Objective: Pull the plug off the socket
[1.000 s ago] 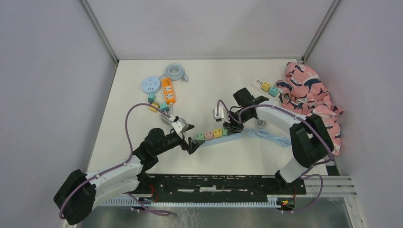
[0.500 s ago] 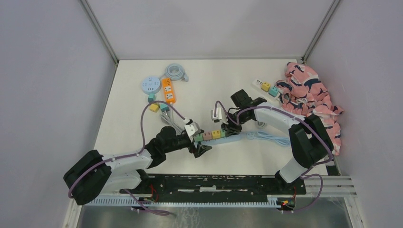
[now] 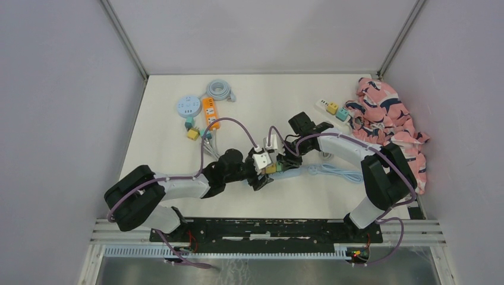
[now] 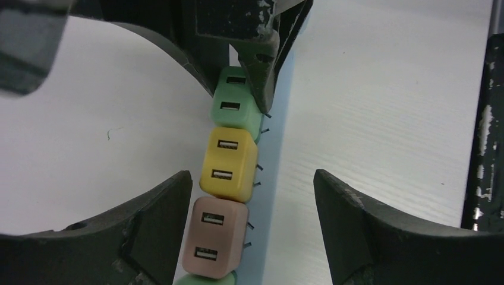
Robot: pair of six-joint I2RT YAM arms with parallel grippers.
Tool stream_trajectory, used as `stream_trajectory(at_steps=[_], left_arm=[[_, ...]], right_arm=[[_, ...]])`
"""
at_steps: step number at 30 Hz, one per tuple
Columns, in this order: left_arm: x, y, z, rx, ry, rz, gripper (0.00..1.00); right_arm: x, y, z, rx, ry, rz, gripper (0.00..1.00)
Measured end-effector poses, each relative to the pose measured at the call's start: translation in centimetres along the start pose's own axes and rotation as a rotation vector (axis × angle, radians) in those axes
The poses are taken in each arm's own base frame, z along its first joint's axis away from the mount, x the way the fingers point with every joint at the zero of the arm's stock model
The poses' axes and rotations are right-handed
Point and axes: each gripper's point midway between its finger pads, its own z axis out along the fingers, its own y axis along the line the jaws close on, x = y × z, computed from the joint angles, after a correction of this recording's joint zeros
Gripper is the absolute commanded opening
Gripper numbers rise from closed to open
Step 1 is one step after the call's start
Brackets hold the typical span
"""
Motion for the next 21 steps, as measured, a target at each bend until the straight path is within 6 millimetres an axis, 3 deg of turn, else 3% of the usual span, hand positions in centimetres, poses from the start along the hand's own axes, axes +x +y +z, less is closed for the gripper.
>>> stream_trajectory(at_steps=[7, 15, 21], left_arm=[[1.1, 1.0, 0.6, -0.023, 0.07, 0.055, 0.74], [2.2, 2.7, -0.5, -0.028, 0.086, 0.051, 0.55], [3.3, 2.0, 0.0, 0.058, 0.122, 0.014, 0.25]], right_arm=[[0.0, 0.0, 0.0, 0.0, 0.0, -0.001, 0.0], [0.0, 0.0, 0.0, -0.001, 0.0, -0.006, 0.0], [0.0, 0.0, 0.0, -0.002, -0.002, -0.011, 0.0]])
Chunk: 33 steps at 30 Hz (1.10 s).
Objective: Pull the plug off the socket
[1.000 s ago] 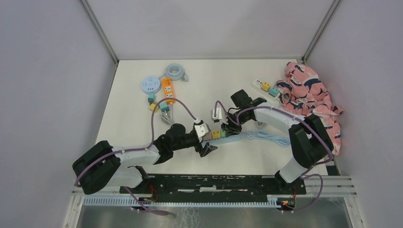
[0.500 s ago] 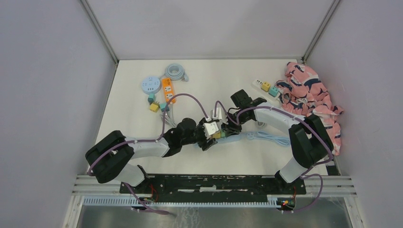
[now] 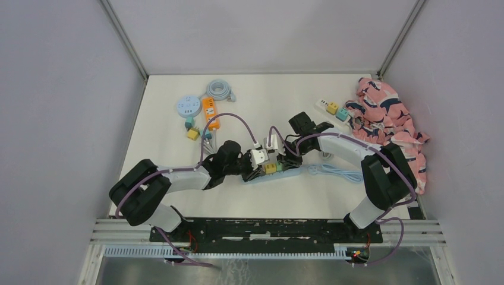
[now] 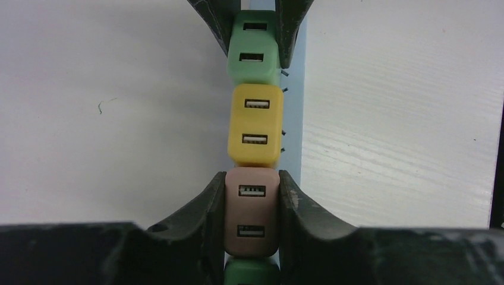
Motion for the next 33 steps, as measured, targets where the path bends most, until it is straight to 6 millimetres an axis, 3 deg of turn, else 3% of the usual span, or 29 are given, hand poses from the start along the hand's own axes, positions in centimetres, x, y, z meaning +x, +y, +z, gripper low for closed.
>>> stream_trajectory(at_steps=[6, 14, 23, 33], left_arm=[[-0.03, -0.3, 0.05, 0.035, -0.002, -0.006, 0.03], [-0.01, -0.22, 0.02, 0.035, -0.002, -0.006, 0.03], [-0.06, -0.31, -0.05, 0.049, -0.015, 0.002, 0.03], [-0.06, -0.31, -0.16, 0.05, -0.036, -0.009, 0.03]], right_arm=[[-0.06, 0.02, 0.04, 0.0, -0.006, 0.01, 0.0], [0.02, -0.08, -0.14, 0.008, 0.0, 0.04, 0.0], [0.16, 0.7, -0.4, -0.052, -0.01, -0.119, 0.0], [0.0, 0.15, -0.57, -0.004, -0.008, 0.066, 0.0]])
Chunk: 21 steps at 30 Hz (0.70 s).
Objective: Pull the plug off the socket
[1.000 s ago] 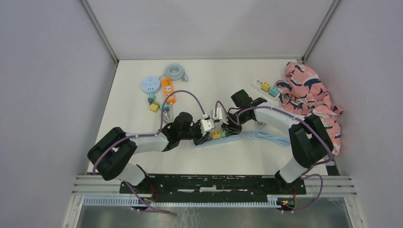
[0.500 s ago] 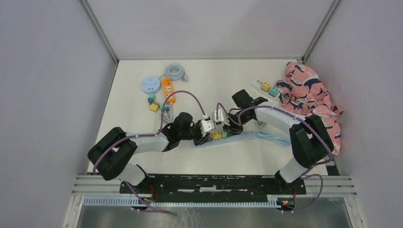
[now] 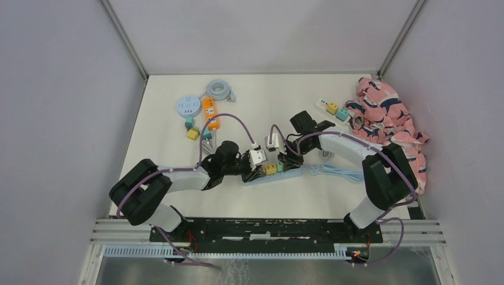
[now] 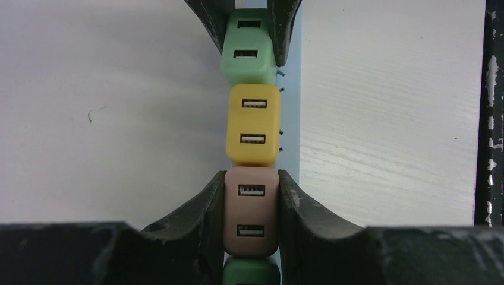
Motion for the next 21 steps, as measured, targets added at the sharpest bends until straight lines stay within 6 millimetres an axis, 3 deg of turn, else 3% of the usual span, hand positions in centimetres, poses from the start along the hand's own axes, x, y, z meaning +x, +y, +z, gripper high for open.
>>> stream_trajectory(at_steps=[8, 16, 21], left_arm=[[-0.3, -0.2, 0.0, 0.007, -0.025, 0.012, 0.03], [-0.3, -0.2, 0.0, 0.001, -0.035, -0.001, 0.03], [-0.7, -0.1, 0.0, -0.004, -0.055, 0.005, 0.03]], right_arm=[[-0.1, 1.0, -0.4, -0.081, -0.013, -0.163, 0.0], [-0.4, 0.2, -0.5, -0.053, 0.002, -0.004, 0.0], [-0.1, 0.3, -1.4, -0.086, -0.045, -0.03, 0.0]])
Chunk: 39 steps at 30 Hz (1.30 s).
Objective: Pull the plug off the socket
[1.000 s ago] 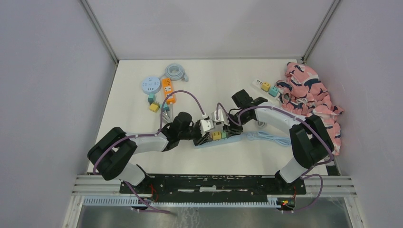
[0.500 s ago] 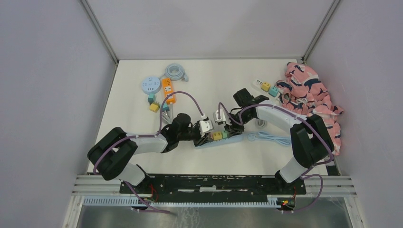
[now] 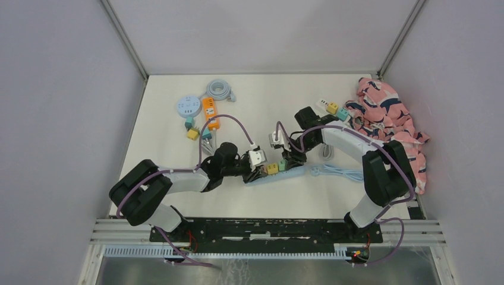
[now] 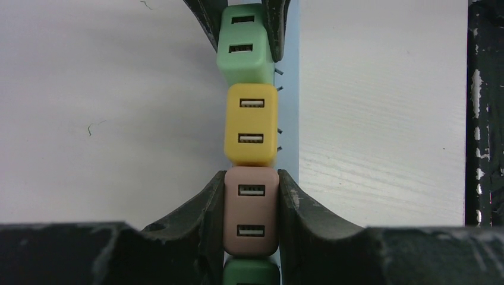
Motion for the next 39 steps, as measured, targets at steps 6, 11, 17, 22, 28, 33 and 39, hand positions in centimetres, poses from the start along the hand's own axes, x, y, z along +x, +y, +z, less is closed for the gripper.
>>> stream_trajectory(at_steps=[6, 11, 17, 22, 28, 33, 39], left_arm=[[0.2, -0.3, 0.0, 0.008, 0.006, -0.009, 0.03], [0.4, -0.4, -0.1, 0.008, 0.012, -0.022, 0.03], [0.2, -0.2, -0.2, 0.001, 0.004, -0.021, 0.03], [0.0, -0.1, -0.2, -0.003, -0.004, -0.016, 0.03], [0.3, -0.5, -0.2, 0.011, 0.008, -0.025, 0.03], [0.4, -0.5, -0.2, 0.013, 0.009, -0.03, 0.03], [0.1, -0.3, -0.2, 0.009, -0.001, -0.025, 0.03]], right_arm=[[-0.3, 0.6, 0.6, -0.03, 0.002, -0.078, 0.0], [-0.6, 0.7, 1.1, -0.001, 0.045, -0.005, 0.0], [-0.5, 0.0, 0.4, 0.02, 0.007, 0.078, 0.0], [-0.3, 0.4, 0.0, -0.01, -0.051, -0.001, 0.0], [-0.8, 1.1, 0.9, -0.03, -0.027, -0.072, 0.0], [-1.0, 0.8, 0.9, -0.001, -0.026, 0.033, 0.0], [-0.8, 0.0, -0.1, 0.017, -0.076, 0.123, 0.0]])
